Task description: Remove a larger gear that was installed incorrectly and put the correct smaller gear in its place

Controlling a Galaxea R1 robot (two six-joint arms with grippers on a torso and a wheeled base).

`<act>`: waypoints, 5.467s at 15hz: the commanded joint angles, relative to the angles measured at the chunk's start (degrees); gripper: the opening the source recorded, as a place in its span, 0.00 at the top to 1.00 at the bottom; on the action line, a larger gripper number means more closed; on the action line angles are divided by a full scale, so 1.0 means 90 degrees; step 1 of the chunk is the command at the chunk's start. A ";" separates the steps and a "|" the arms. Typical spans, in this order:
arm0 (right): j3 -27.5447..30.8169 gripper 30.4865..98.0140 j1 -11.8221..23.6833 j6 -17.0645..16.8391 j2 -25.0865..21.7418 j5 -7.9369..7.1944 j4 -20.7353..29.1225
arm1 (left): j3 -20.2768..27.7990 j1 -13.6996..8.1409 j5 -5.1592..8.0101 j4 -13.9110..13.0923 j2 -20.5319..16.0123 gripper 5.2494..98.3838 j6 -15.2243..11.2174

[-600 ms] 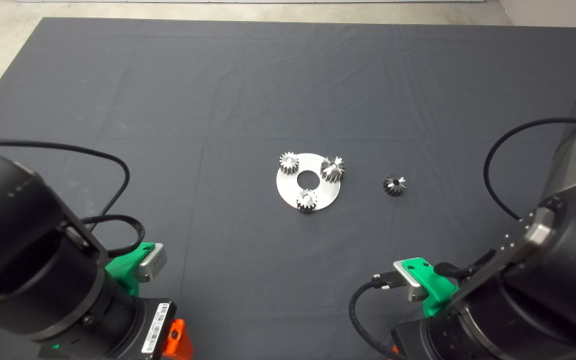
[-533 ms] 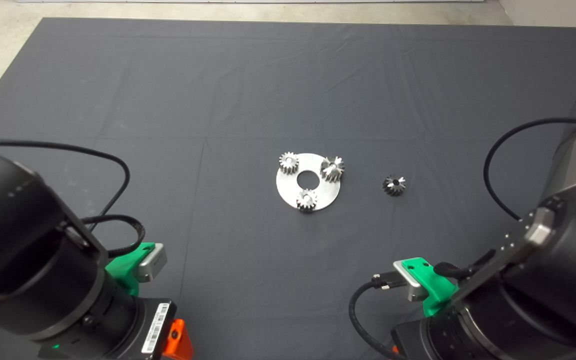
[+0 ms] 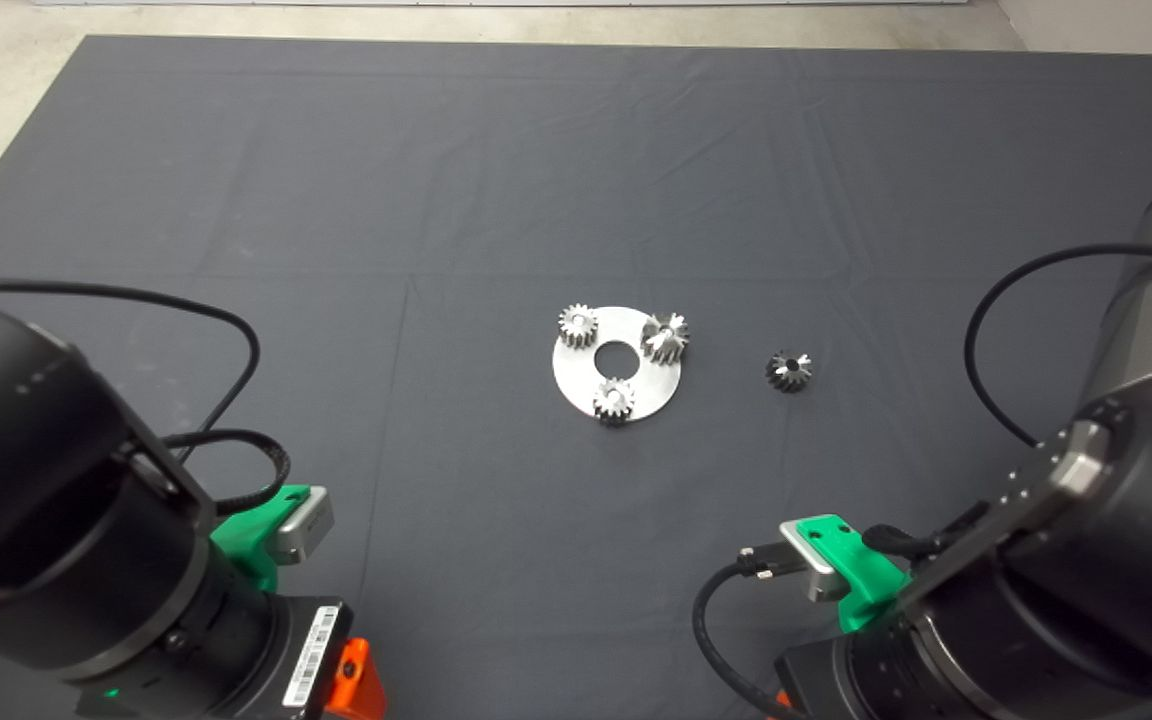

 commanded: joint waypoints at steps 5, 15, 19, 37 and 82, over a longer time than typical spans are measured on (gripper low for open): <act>-0.1225 0.44 0.0010 -0.2107 -0.1153 -0.0686 -0.0842 | 0.0066 -0.0078 0.0021 -0.0087 -0.0047 0.11 0.0199; -0.3998 0.44 0.0117 -0.4687 -0.0858 -0.0656 -0.0940 | 0.0066 -0.0078 0.0011 -0.0077 -0.0057 0.11 0.0200; -0.3755 0.44 0.0635 -0.4830 -0.0538 -0.0656 -0.1259 | 0.0046 -0.0078 0.0012 -0.0067 -0.0047 0.11 0.0307; -0.3238 0.48 0.0547 -0.4771 -0.0323 -0.0676 -0.2512 | 0.0056 -0.0078 -0.0008 -0.0058 -0.0037 0.11 0.0317; -0.6480 0.00 0.0001 -0.5829 0.0615 -0.0686 -0.0754 | 0.0056 -0.0078 -0.0028 -0.0058 -0.0028 0.11 0.0327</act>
